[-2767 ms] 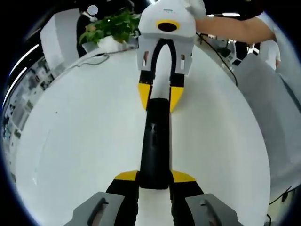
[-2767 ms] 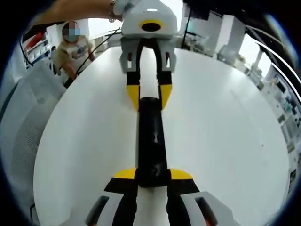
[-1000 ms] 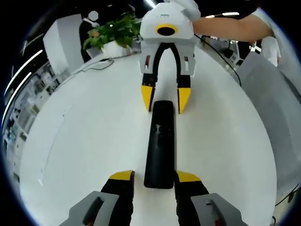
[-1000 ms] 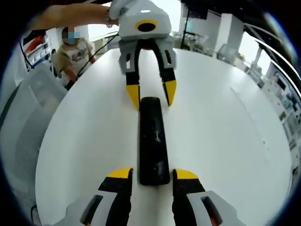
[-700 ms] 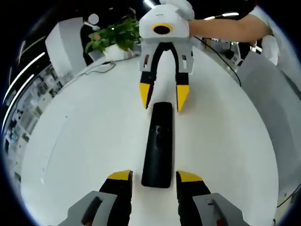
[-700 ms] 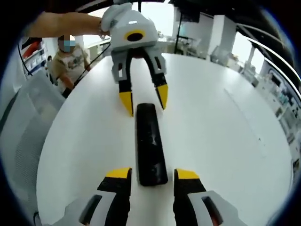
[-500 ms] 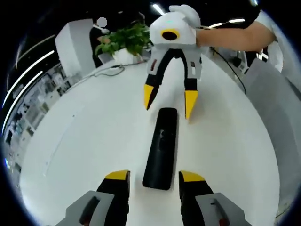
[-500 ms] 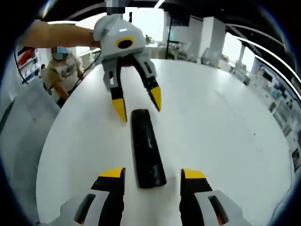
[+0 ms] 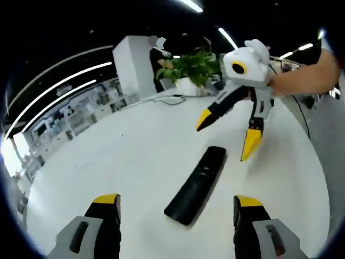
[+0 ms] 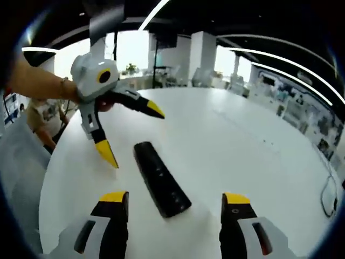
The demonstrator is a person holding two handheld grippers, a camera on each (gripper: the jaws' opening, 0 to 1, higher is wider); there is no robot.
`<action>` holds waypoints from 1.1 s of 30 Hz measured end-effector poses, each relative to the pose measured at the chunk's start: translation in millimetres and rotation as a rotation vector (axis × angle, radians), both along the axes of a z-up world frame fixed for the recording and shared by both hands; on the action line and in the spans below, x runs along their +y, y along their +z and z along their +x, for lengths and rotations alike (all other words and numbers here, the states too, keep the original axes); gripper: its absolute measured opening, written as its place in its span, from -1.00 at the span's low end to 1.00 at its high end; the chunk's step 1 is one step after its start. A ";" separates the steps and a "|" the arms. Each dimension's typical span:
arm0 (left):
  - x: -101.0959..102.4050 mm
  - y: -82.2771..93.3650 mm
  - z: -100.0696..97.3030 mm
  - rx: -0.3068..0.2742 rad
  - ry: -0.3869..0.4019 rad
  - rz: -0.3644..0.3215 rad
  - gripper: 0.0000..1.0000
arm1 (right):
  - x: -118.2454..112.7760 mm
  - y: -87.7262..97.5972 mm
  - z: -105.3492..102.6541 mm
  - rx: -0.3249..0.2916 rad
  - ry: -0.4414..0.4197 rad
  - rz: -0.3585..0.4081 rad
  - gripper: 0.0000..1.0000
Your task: Press the specified remote control buttons in sequence, fully releasing each button before pressing the next.
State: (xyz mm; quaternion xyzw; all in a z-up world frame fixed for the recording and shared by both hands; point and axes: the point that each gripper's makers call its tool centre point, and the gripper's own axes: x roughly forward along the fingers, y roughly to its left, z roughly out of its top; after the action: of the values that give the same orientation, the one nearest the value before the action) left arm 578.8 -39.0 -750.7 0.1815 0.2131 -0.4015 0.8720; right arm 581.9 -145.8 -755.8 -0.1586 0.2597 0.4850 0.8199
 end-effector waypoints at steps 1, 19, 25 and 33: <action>1.3 -2.2 -4.8 0.002 0.019 -0.003 0.83 | -3.4 -1.0 -0.3 0.006 -0.028 0.000 0.42; 26.6 -3.5 -48.5 0.154 0.343 -0.158 1.00 | -26.4 5.2 -34.5 0.104 -0.298 0.090 0.48; 27.7 2.8 -56.7 0.166 0.373 -0.185 1.00 | -27.7 20.9 -46.0 0.105 -0.339 0.112 0.42; 20.6 16.2 -76.1 0.159 0.365 -0.188 1.00 | -31.8 27.9 -62.1 0.110 -0.352 0.099 0.35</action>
State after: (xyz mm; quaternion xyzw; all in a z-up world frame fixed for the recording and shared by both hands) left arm 502.7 -18.5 -734.5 0.0254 0.2719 -0.2682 0.9238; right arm 519.7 -177.6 -727.9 -0.0435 0.3039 0.3540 0.8834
